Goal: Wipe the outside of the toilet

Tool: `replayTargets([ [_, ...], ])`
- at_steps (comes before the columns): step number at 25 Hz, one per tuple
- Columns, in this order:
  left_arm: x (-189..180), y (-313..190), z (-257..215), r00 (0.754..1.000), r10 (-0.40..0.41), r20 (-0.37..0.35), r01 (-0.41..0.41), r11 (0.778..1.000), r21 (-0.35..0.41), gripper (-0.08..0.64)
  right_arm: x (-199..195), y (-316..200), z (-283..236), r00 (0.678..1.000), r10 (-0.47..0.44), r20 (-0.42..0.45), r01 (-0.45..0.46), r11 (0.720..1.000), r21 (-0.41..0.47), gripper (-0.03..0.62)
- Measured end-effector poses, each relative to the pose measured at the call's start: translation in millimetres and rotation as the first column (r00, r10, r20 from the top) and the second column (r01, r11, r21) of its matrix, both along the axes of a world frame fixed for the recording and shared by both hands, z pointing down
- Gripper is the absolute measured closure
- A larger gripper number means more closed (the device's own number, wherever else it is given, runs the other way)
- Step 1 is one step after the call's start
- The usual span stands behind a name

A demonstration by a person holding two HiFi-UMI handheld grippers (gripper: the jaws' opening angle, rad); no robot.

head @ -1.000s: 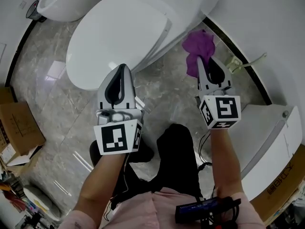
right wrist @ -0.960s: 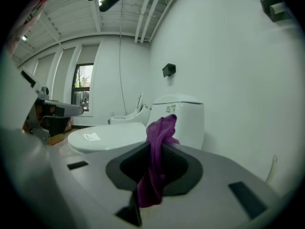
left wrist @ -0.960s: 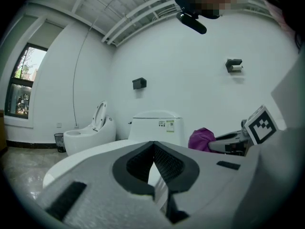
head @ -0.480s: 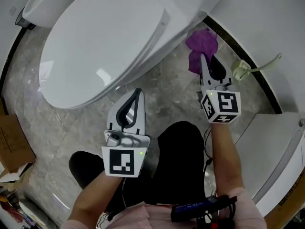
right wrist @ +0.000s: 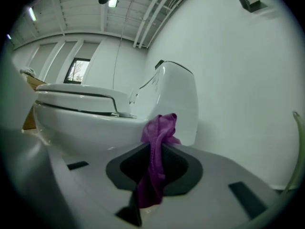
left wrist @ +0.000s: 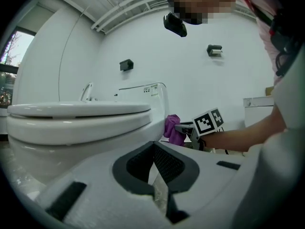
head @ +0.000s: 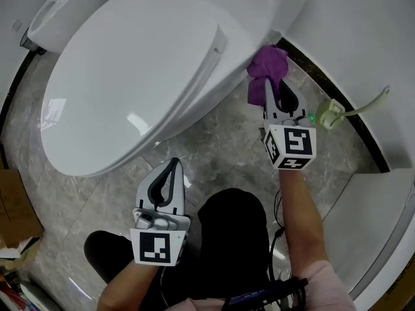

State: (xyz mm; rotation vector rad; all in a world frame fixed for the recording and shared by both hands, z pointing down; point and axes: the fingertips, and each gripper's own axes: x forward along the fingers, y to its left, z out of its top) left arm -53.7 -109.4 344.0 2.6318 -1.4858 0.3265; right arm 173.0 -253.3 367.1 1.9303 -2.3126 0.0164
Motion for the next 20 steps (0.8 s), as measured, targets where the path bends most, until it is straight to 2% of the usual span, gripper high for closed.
replayTargets([
  [4, -4.3, -10.7, -9.2, 1.0, -0.019, 0.001, 0.018, 0.997, 0.071, 0.554, 0.7, -10.3, 0.8, 1.0, 0.004, -0.009, -0.004, 1.0, 0.005, 0.52],
  [7, -9.1, -7.5, -1.1, 0.999, -0.032, 0.009, 0.032, 0.999, 0.031, 0.554, -2.6, -18.5, 2.5, 1.0, 0.001, -0.021, -0.001, 1.0, 0.009, 0.52],
  [11, -14.5, -6.4, -1.7, 0.999, -0.04, 0.005, 0.04, 0.998, 0.057, 0.554, -12.2, -27.4, -0.2, 0.998, -0.035, -0.054, 0.036, 0.999, 0.017, 0.52],
  [20, -17.3, -3.6, -3.4, 0.999, -0.046, 0.016, 0.045, 0.997, 0.064, 0.554, -25.2, -30.9, 0.4, 0.989, -0.096, -0.114, 0.098, 0.995, 0.018, 0.518],
])
